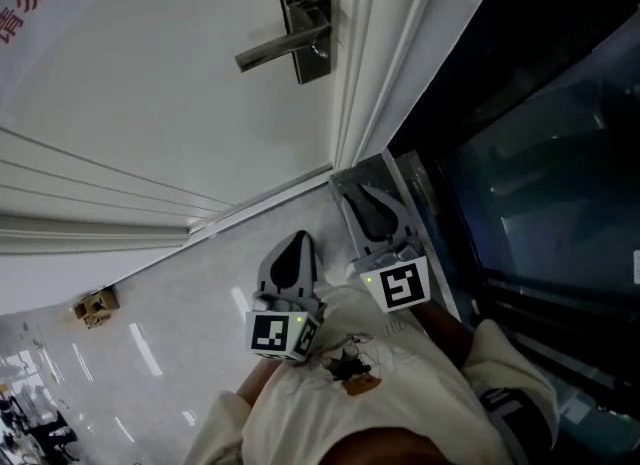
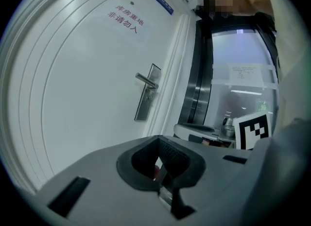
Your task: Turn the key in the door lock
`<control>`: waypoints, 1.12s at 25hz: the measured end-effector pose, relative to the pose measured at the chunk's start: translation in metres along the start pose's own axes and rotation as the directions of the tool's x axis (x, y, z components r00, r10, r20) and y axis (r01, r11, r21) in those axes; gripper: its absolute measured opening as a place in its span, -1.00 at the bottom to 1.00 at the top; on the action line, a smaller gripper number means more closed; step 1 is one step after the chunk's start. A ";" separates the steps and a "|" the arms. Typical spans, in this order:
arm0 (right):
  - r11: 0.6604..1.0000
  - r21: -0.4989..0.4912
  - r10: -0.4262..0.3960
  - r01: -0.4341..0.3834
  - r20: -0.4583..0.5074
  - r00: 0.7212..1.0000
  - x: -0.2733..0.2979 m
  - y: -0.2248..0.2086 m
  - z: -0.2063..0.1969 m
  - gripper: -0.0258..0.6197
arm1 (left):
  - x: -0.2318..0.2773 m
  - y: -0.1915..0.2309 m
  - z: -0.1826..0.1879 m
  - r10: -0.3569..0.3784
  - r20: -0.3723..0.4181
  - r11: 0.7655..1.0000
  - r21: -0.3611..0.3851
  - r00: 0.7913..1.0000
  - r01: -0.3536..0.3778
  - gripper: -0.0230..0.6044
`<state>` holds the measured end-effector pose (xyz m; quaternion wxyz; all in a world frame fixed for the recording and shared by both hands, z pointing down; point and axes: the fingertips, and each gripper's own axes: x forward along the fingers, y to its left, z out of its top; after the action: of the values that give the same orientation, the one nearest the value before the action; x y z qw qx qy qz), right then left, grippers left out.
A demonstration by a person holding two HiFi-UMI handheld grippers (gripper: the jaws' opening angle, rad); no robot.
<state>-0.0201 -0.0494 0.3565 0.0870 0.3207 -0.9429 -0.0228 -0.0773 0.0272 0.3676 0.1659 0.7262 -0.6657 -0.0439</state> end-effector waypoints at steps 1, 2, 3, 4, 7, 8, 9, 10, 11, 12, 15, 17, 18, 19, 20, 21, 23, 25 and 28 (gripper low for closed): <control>1.000 -0.010 -0.012 0.012 0.013 1.000 0.013 -0.002 0.007 -0.68 | 0.005 0.008 0.007 -0.012 0.008 1.000 0.006 1.000 0.012 -0.91; 0.999 -0.028 -0.028 0.029 0.022 0.999 0.024 -0.004 0.015 -0.65 | 0.009 0.015 0.013 -0.024 0.014 1.000 0.012 1.000 0.024 -0.91; 0.997 -0.057 -0.053 0.054 0.026 0.998 0.035 -0.007 0.021 -0.64 | 0.013 0.022 0.018 -0.035 0.019 0.999 0.015 0.999 0.035 -0.91; 0.992 -0.092 -0.082 0.084 0.028 0.996 0.045 -0.011 0.027 -0.64 | 0.016 0.029 0.023 -0.045 0.024 0.999 0.015 0.999 0.044 -0.91; 0.971 -0.173 -0.159 0.164 0.043 0.986 0.073 -0.020 0.048 -0.64 | 0.023 0.047 0.035 -0.063 0.040 0.998 -0.004 0.997 0.063 -0.91; 0.962 -0.197 -0.181 0.189 0.056 0.982 0.082 -0.024 0.056 -0.64 | 0.025 0.052 0.038 -0.066 0.044 0.998 -0.011 0.997 0.066 -0.91; 0.952 -0.218 -0.205 0.216 0.070 0.976 0.090 -0.029 0.063 -0.64 | 0.028 0.056 0.039 -0.067 0.046 0.998 -0.016 0.997 0.068 -0.91; 0.941 -0.235 -0.229 0.243 0.084 0.970 0.097 -0.034 0.068 -0.64 | 0.031 0.060 0.041 -0.067 0.048 0.998 -0.019 0.997 0.068 -0.91; 0.931 -0.250 -0.251 0.267 0.097 0.963 0.105 -0.040 0.073 -0.64 | 0.035 0.063 0.043 -0.066 0.048 0.998 -0.019 0.997 0.067 -0.91; 0.920 -0.269 -0.265 0.285 0.106 0.958 0.113 -0.045 0.078 -0.64 | 0.038 0.066 0.044 -0.065 0.047 0.998 -0.017 0.997 0.066 -0.91; 0.893 -0.341 -0.277 0.293 0.096 0.956 0.136 -0.058 0.088 -0.64 | 0.046 0.065 0.051 -0.064 0.050 0.998 -0.010 0.997 0.064 -0.91; 0.867 -0.407 -0.284 0.288 0.071 0.956 0.148 -0.067 0.092 -0.69 | 0.049 0.063 0.058 -0.066 0.059 0.998 0.004 0.996 0.065 -0.91; 0.853 -0.436 -0.289 0.288 0.065 0.955 0.154 -0.071 0.094 -0.78 | 0.051 0.063 0.060 -0.065 0.063 0.998 0.010 0.996 0.065 -0.91; 0.841 -0.456 -0.295 0.290 0.063 0.953 0.160 -0.076 0.096 -0.79 | 0.054 0.064 0.061 -0.064 0.064 0.998 0.012 0.996 0.063 -0.91; 0.835 -0.467 -0.300 0.293 0.062 0.952 0.164 -0.079 0.098 -0.79 | 0.057 0.065 0.062 -0.062 0.063 0.998 0.013 0.996 0.062 -0.91; 0.831 -0.471 -0.304 0.295 0.059 0.951 0.167 -0.082 0.099 -0.78 | 0.058 0.066 0.061 -0.061 0.061 0.998 0.012 0.996 0.060 -0.91; 0.829 -0.477 -0.307 0.293 0.050 0.950 0.171 -0.085 0.101 -0.69 | 0.059 0.066 0.058 -0.056 0.052 0.998 0.005 0.997 0.056 -0.91; 0.829 -0.483 -0.304 0.283 0.036 0.952 0.175 -0.086 0.100 -0.68 | 0.061 0.065 0.057 -0.054 0.042 0.999 -0.001 0.998 0.054 -0.91; 0.820 -0.500 -0.308 0.279 0.024 0.951 0.186 -0.091 0.096 -0.70 | 0.064 0.066 0.056 -0.057 0.035 0.998 0.006 0.998 0.056 -0.91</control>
<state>-0.1275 -0.2354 0.2808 0.1892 0.4291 -0.8414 -0.2687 -0.1491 -0.0500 0.3448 0.1508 0.7443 -0.6478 -0.0597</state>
